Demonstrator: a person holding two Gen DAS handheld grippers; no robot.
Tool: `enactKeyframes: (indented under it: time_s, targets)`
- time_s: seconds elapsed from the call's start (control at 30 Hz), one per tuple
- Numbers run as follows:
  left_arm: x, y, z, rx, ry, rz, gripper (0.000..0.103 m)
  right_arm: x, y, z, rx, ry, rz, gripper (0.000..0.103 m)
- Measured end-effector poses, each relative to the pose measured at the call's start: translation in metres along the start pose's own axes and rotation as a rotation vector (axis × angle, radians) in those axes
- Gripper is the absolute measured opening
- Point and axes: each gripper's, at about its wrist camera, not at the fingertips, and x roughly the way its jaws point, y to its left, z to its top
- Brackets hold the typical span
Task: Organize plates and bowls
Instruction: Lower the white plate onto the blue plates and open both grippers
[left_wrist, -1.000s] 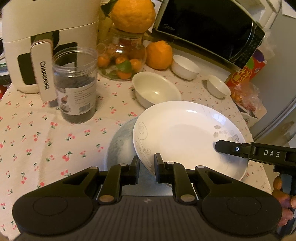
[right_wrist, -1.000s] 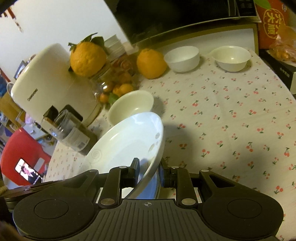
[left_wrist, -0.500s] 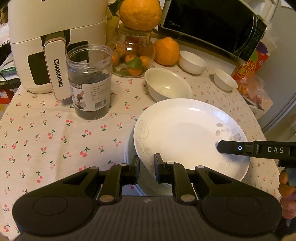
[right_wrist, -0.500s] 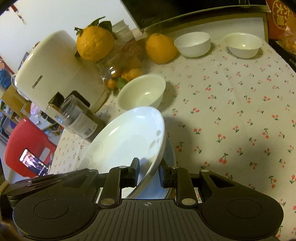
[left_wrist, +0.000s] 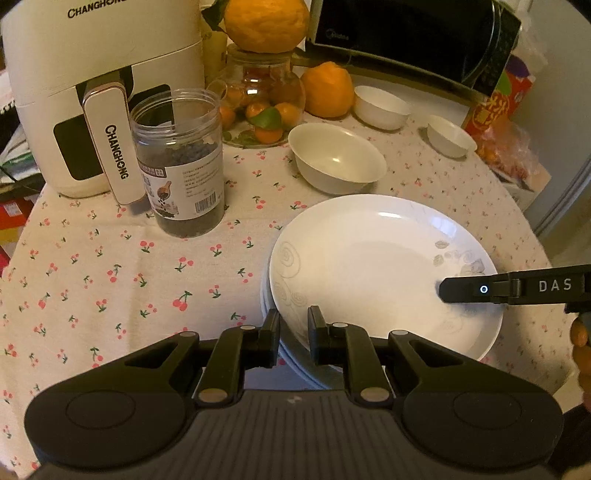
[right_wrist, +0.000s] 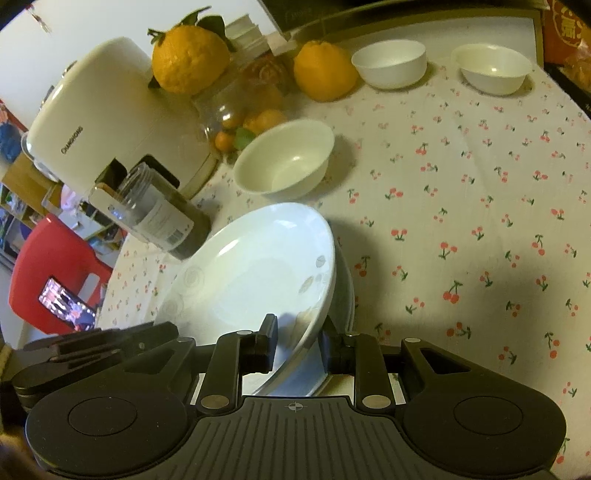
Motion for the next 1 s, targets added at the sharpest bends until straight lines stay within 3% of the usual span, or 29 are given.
enactKeyframes:
  time_s: [0.43,1.0]
  targets:
    - [0.002,-0.005,-0.002,0.072,0.016,0.038,0.012,-0.002,0.004,-0.001,-0.060,0.026,-0.014,0.025]
    - [0.008,0.004,-0.002,-0.005,0.052,0.002,0.015,-0.015,-0.001,0.003,-0.051,0.064,0.018,0.027]
